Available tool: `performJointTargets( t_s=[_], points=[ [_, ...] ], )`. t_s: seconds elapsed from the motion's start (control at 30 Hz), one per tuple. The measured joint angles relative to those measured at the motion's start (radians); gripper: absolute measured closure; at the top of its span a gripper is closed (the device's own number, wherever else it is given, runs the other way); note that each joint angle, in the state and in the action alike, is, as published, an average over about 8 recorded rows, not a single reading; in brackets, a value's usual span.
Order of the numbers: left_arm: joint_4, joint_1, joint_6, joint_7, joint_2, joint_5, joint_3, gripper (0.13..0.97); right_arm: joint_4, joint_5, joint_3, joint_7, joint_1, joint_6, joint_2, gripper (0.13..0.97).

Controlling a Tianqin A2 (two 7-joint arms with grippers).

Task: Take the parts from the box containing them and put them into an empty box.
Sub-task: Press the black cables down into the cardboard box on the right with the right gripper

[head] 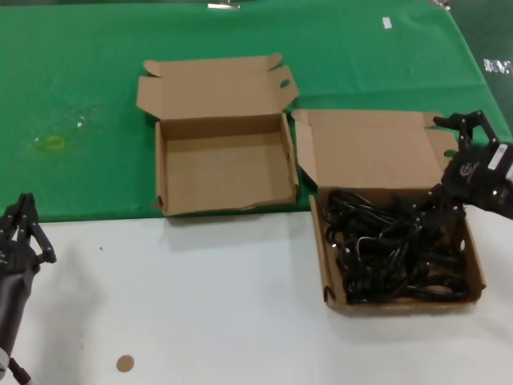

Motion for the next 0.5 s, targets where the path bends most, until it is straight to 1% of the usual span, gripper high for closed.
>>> performJointTargets(
  t_s=[0.17,0.5],
  points=[
    [0.0,0.0,0.0,0.0,0.0,0.0,0.0,0.942,-0.005,-0.02,-0.037,-0.018,0.048,-0.092,0.056,0.129],
    [0.0,0.0,0.0,0.0,0.0,0.0,0.0,0.945,-0.033,-0.059,-0.126,-0.063,0.171,-0.321,0.146,0.129]
  ],
)
